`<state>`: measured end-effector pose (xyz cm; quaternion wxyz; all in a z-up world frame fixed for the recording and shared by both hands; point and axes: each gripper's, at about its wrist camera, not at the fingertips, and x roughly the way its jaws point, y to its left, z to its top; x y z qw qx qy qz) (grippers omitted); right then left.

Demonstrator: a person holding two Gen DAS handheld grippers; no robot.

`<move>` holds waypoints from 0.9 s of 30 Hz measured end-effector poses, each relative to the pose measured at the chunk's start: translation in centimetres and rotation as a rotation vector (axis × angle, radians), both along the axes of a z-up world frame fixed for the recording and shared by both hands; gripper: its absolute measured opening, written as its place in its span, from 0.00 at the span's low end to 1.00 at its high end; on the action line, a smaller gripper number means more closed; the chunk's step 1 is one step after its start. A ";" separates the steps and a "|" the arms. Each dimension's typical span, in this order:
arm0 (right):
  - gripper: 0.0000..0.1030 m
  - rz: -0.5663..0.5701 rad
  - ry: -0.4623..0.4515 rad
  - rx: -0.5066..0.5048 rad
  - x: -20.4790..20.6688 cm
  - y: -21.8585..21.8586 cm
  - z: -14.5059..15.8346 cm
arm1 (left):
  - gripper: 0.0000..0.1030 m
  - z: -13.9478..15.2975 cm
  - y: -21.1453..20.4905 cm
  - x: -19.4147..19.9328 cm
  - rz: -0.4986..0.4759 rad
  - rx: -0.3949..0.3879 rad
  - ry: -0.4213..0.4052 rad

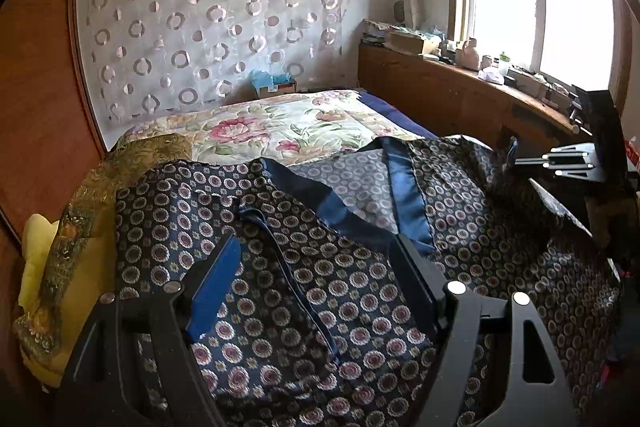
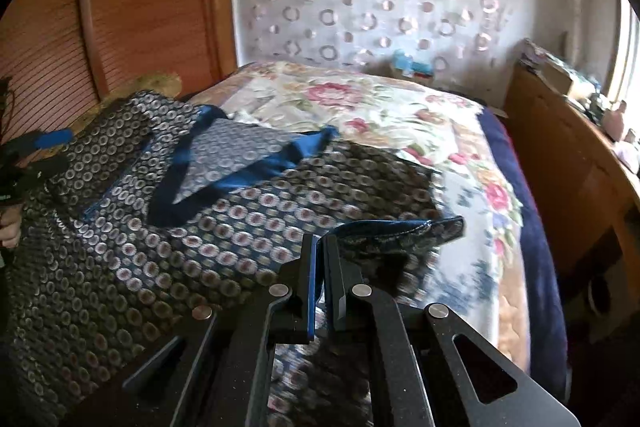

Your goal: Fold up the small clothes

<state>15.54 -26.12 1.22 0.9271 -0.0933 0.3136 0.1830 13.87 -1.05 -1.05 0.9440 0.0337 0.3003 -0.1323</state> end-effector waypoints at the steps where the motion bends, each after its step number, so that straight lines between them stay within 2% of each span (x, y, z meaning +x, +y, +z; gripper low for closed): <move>1: 0.03 0.004 0.008 0.008 0.3 0.0 0.1 | 0.75 0.1 0.2 0.2 0.002 -0.004 0.001; 3: 0.03 0.029 0.013 0.029 0.8 0.5 0.2 | 0.75 0.2 0.7 0.7 0.010 -0.011 0.003; 7: 0.04 0.035 0.018 0.001 1.7 1.1 0.6 | 0.75 0.3 1.5 1.6 0.022 -0.023 0.013; 9: 0.10 0.028 0.018 -0.002 2.3 1.3 0.9 | 0.75 0.3 2.0 2.1 0.030 -0.029 0.021; 11: 0.31 0.022 0.023 0.003 2.4 0.8 1.5 | 0.75 0.3 2.5 2.5 0.039 -0.035 0.028; 13: 0.37 -0.005 0.023 -0.001 2.3 0.7 1.6 | 0.75 0.3 2.9 2.7 0.045 -0.040 0.031; 19: 0.40 -0.083 0.027 -0.002 2.8 -0.7 1.1 | 0.75 0.1 4.3 3.0 0.063 -0.042 0.031; 24: 0.40 -0.183 0.085 0.008 4.2 -2.3 -0.4 | 0.75 -0.1 5.4 3.0 0.079 -0.041 0.041; 27: 0.40 -0.196 0.113 0.028 5.2 -2.3 -0.8 | 0.75 -0.1 5.8 2.9 0.089 -0.039 0.042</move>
